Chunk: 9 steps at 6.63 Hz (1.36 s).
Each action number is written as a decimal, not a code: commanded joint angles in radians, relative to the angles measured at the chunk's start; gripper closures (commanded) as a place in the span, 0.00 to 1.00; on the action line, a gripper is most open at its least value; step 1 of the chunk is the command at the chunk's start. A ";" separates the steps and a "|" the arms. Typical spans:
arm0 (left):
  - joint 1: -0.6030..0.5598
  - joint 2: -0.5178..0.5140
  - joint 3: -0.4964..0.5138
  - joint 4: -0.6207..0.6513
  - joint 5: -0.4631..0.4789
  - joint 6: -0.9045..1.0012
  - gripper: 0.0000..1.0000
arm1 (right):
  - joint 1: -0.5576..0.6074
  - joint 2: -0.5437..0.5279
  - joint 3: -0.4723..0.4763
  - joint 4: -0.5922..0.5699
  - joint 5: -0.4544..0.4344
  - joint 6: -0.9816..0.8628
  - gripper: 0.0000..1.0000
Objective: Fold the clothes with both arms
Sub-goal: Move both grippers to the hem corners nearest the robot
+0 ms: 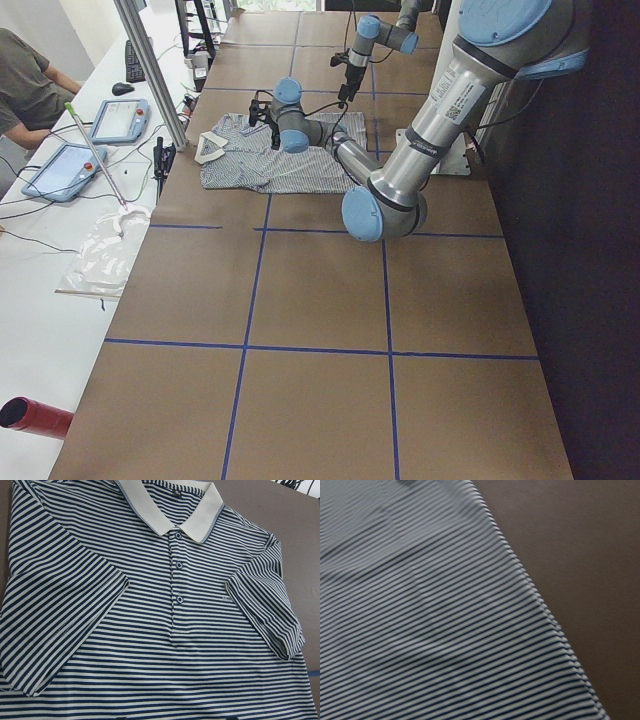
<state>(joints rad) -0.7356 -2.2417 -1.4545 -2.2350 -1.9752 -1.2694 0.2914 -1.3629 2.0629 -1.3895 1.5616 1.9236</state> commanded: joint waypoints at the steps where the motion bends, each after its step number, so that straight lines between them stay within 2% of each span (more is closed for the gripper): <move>1: 0.002 0.004 -0.004 -0.002 -0.001 -0.001 0.25 | -0.051 -0.038 -0.024 -0.037 -0.040 0.086 0.12; 4: 0.004 0.005 -0.003 -0.002 0.001 -0.001 0.24 | -0.070 -0.030 -0.056 -0.037 -0.034 0.086 0.13; 5: 0.004 0.014 -0.004 -0.005 0.001 -0.001 0.24 | -0.080 -0.031 -0.060 -0.039 -0.034 0.087 0.18; 6: 0.004 0.016 -0.004 -0.005 0.001 0.001 0.24 | -0.084 -0.031 -0.069 -0.039 -0.034 0.087 0.39; 7: 0.004 0.017 -0.003 -0.006 0.001 0.001 0.24 | -0.083 -0.030 -0.064 -0.039 -0.032 0.089 0.80; 8: 0.004 0.017 -0.004 -0.003 0.001 0.001 0.24 | -0.081 -0.028 -0.058 -0.039 -0.025 0.084 1.00; 9: 0.004 0.017 -0.004 -0.003 0.001 0.001 0.24 | -0.081 -0.028 -0.056 -0.039 -0.018 0.084 1.00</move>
<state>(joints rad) -0.7317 -2.2247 -1.4583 -2.2388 -1.9742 -1.2687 0.2097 -1.3920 2.0034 -1.4281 1.5362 2.0092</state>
